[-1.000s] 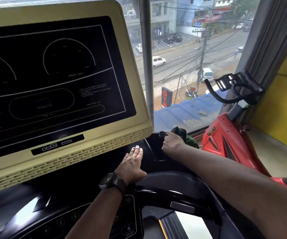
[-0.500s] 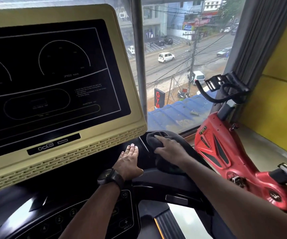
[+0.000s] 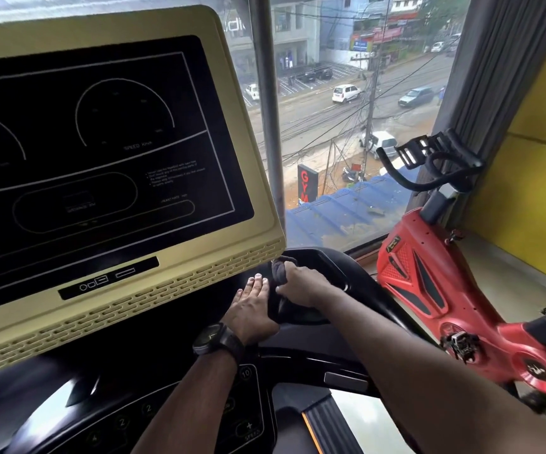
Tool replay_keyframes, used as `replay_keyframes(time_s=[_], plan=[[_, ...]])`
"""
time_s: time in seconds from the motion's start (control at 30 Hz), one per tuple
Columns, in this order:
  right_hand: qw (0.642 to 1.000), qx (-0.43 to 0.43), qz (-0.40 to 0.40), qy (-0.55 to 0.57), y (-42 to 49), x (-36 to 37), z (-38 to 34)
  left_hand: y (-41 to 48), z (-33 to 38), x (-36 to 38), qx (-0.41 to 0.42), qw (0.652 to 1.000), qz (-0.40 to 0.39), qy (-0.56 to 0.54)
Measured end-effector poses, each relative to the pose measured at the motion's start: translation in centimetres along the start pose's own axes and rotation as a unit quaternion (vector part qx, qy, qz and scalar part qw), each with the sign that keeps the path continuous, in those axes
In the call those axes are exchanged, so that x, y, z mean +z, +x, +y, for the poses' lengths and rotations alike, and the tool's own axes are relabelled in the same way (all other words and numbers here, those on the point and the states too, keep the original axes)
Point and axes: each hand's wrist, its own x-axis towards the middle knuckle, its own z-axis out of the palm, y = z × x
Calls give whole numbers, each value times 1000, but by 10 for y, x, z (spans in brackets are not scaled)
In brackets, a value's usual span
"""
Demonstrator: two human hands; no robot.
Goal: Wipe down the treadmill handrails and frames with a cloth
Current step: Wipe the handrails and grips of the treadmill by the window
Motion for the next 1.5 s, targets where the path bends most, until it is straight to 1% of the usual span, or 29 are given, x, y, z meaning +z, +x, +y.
replay_keyframes(time_s=[0.07,0.17,0.3,0.43,0.53,0.6,0.67,0.8,0.97,1.03,1.07,1.17,1.2,1.27,1.33,1.37,1.43,1.5], plan=[[1000,6,-10,23,4,-4,-1,-1,0,0,-2,1000,-4,-3],[1000,-11,-18,-1,2,-4,4,-1,-1,-1,-4,1000,-4,-7],[993,-35,-86,-69,-7,-16,16,-2,1,-1,-2,1000,-6,-7],[970,-39,-160,-181,-7,-32,23,-2,1,-2,-1,1000,-8,-10],[955,-52,-168,-238,-4,-35,22,-2,1,-2,-2,1000,-6,-6],[945,-82,-168,-268,-9,-37,20,-1,0,-1,1,1000,-8,-4],[924,-138,-160,-317,-16,-44,27,-2,0,-2,0,1000,-12,-6],[876,-223,-107,-414,-14,-54,57,-2,0,-4,1,1000,-15,-9],[781,-350,-23,-517,10,-61,78,-5,2,-4,-2,1000,-10,-14],[774,-358,1,-522,17,-59,82,-6,2,-3,-2,1000,-11,-13],[772,-348,-10,-532,19,-56,78,-5,1,-3,-2,1000,-8,-14],[756,-301,-77,-576,23,-44,61,-5,1,-4,0,1000,-12,-18],[748,-304,-81,-584,25,-43,60,-5,1,-3,-1,1000,-11,-18],[713,-340,-71,-609,34,-43,65,-5,1,-2,-3,1000,-6,-18],[651,-362,-74,-663,41,-46,66,-4,1,-1,-2,1000,-2,-14],[628,-369,-77,-681,44,-47,62,-4,1,-1,-1,1000,-3,-12],[612,-383,-77,-687,52,-51,51,-3,-1,0,1,1000,-3,-13],[616,-386,-80,-682,63,-59,45,-3,-1,0,3,1000,-5,-21]])
